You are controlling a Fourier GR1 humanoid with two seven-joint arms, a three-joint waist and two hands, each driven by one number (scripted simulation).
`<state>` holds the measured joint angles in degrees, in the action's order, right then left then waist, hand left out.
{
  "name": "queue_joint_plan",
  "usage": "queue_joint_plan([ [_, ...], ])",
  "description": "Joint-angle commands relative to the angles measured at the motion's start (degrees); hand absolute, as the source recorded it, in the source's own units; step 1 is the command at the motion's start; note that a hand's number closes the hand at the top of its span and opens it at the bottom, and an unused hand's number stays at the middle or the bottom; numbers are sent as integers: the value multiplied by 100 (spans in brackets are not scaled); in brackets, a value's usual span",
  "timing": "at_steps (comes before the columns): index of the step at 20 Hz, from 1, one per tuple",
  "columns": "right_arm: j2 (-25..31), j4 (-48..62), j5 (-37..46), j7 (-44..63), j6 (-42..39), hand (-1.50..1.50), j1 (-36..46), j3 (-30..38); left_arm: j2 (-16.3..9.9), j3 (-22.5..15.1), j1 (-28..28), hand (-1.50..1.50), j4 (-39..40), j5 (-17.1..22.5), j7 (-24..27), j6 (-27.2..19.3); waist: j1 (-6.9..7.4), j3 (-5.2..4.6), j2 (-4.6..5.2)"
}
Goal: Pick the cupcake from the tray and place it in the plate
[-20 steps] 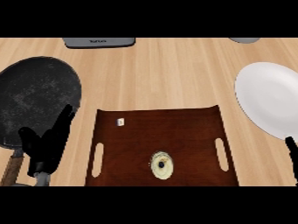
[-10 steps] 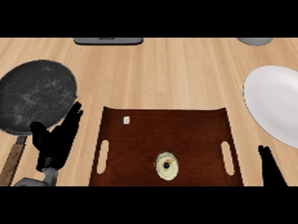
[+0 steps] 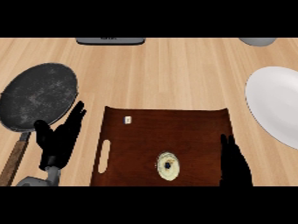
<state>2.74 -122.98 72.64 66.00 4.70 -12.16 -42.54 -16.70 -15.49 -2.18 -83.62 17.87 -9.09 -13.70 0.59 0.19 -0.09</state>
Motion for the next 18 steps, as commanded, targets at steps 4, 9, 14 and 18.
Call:
queue_joint_plan([
  [4, -256, 637, -226, 1370, 319, -150, 593, -364, 92, -6, 200, 0, 308, 39, 88, 234, -22, -26, 27],
  [9, -256, 1148, -195, 1505, 443, -150, 919, -360, 239, -81, 242, 0, 398, -87, 119, 142, -16, -28, 35],
  [14, -265, 1582, -239, 1699, 268, -150, 1062, -106, 178, -80, 407, 0, 135, -173, 121, 111, 17, -24, 23],
  [18, -268, 1475, -148, 1692, 249, -150, 872, -239, 279, -18, 191, 0, 221, -208, -15, 16, -65, -22, 12],
])
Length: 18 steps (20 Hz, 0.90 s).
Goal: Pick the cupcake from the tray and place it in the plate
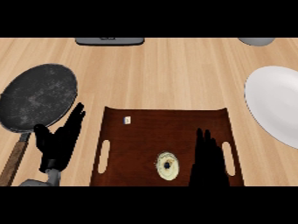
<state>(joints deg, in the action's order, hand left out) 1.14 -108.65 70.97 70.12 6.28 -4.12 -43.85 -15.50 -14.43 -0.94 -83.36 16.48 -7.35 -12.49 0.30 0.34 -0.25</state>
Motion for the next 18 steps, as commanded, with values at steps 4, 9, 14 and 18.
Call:
queue_joint_plan([
  [4, -109, 760, -333, 1328, 532, -150, 398, -117, 43, 78, -154, 0, 374, 100, -256, 160, -1, -37, 49],
  [9, -109, 859, -615, 1298, 456, -150, 547, -38, 202, -60, 55, 0, 171, -34, -276, 23, -1, -36, 31],
  [14, -109, 1315, -806, 1094, -21, 150, 1031, -59, 88, 116, -103, 0, 91, 4, -516, 116, -3, -36, 26],
  [18, -110, 1835, -712, 1263, 430, 150, 1110, -367, 156, 97, -16, 0, 359, -80, -186, 229, 7, -39, 36],
])
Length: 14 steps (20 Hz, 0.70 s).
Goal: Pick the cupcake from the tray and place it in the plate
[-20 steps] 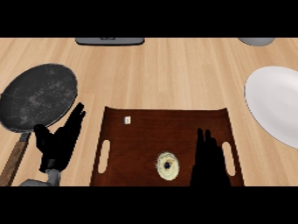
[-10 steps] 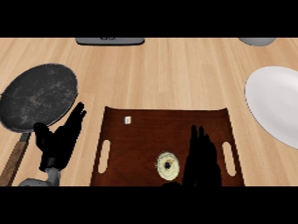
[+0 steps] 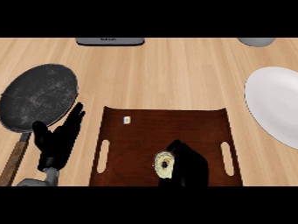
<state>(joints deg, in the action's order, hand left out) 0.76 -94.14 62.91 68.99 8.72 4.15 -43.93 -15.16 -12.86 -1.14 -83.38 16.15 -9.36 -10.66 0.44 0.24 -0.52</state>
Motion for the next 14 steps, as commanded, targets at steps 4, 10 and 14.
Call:
queue_joint_plan([
  [4, -72, 38, 363, 1035, -291, 150, 202, 83, 57, 57, 134, 0, 276, 13, -57, 109, -43, -29, 49],
  [10, -72, 1916, -549, 304, 32, 150, 2282, 1265, 172, -113, -99, 0, 187, -156, -205, 55, 174, -23, 125],
  [14, -73, 1907, 424, 303, 874, 150, 3006, 1166, 196, -149, 107, 0, 71, -210, -130, 30, 151, -23, 67],
])
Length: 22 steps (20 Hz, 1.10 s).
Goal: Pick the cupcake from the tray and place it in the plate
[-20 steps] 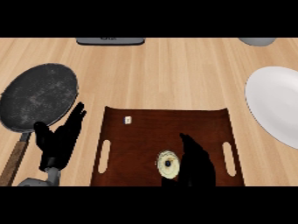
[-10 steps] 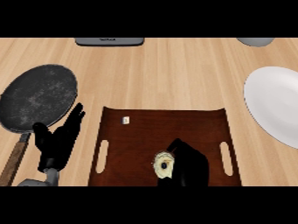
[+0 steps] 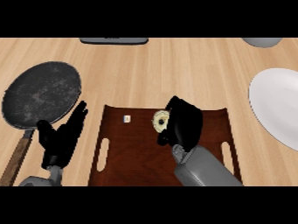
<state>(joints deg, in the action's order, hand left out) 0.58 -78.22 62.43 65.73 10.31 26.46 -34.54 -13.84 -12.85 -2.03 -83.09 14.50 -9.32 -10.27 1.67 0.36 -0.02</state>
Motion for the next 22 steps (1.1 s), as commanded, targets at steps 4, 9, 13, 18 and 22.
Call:
queue_joint_plan([
  [4, -55, 260, 1401, 903, 918, 150, 1095, 420, -45, 58, 263, 0, 205, 119, -62, 174, -75, -42, -4],
  [9, -55, 67, 1917, 1148, 1513, 150, 1068, 824, 9, 75, 208, 0, 288, 39, -7, 117, -102, -38, 10],
  [13, -55, -263, 2304, 1103, 1798, 150, 910, 1485, 77, 131, 60, 0, 262, 45, -156, -8, -232, -33, 3],
  [18, 87, -1071, 2179, 314, 2423, 150, 162, 2318, -89, 228, 401, 0, 119, 162, -121, 178, -294, -28, -11],
  [22, 138, -893, 2447, -225, 3250, 150, -561, 2704, 79, 21, 345, 0, -92, -77, -208, -17, -217, -29, 6],
])
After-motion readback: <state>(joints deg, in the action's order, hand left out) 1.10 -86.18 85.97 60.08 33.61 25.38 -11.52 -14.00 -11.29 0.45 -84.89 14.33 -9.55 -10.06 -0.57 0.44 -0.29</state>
